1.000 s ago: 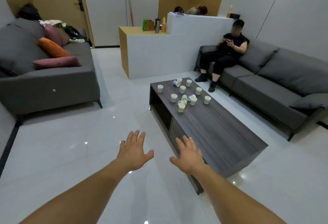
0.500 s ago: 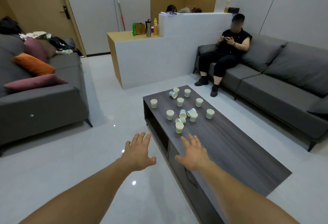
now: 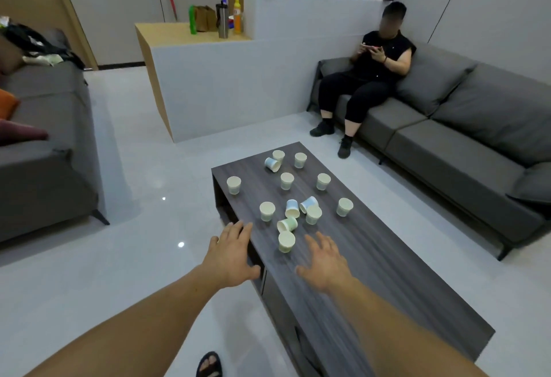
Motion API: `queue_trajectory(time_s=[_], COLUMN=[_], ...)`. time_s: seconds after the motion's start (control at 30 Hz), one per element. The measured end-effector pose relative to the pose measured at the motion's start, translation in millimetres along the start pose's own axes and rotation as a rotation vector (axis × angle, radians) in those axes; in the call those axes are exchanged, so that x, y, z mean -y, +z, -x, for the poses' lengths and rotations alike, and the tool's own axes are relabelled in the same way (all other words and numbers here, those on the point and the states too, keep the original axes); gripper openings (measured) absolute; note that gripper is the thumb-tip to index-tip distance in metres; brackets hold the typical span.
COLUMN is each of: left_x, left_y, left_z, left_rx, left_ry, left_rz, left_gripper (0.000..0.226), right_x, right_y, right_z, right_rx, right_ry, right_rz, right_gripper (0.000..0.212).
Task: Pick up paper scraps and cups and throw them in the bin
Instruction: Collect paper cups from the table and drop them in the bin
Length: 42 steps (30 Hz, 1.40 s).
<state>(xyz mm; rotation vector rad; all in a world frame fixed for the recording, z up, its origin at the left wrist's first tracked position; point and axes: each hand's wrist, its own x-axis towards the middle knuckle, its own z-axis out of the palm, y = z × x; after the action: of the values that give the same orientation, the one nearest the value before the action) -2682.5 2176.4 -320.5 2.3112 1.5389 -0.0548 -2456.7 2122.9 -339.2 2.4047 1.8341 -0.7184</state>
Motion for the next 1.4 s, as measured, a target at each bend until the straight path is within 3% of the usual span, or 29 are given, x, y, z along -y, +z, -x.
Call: queue_trajectory(time_s=[0.37, 0.77, 0.93, 1.03, 1.13, 1.3, 1.4], left_x=[49, 71, 72, 68, 63, 63, 74], left_y=[39, 181, 225, 232, 226, 212, 214], left_z=[-150, -280, -295, -296, -303, -321, -317], left_rx=[0.169, 0.288, 0.316, 0.338, 0.285, 0.204, 0.173], left_ry=[0.084, -0.049, -0.076, -0.079, -0.074, -0.037, -0.103], left_rz=[0.023, 0.118, 0.217, 0.345, 0.481, 0.547, 0.543], left_gripper=[0.101, 0.109, 0.111, 0.109, 0.105, 0.083, 0.075], right_x=[10, -36, -39, -39, -35, -29, -37], right_y=[31, 151, 184, 176, 155, 127, 123], right_z=[-147, -325, -345, -343, -341, -345, -369], right_rx=[0.112, 0.146, 0.149, 0.150, 0.186, 0.365, 0.151], right_ry=[0.154, 0.261, 0.292, 0.329, 0.209, -0.026, -0.096], right_rz=[-0.059, -0.157, -0.150, -0.345, -0.585, -0.721, -0.446], right_gripper=[0.086, 0.101, 0.069, 0.056, 0.054, 0.063, 0.058])
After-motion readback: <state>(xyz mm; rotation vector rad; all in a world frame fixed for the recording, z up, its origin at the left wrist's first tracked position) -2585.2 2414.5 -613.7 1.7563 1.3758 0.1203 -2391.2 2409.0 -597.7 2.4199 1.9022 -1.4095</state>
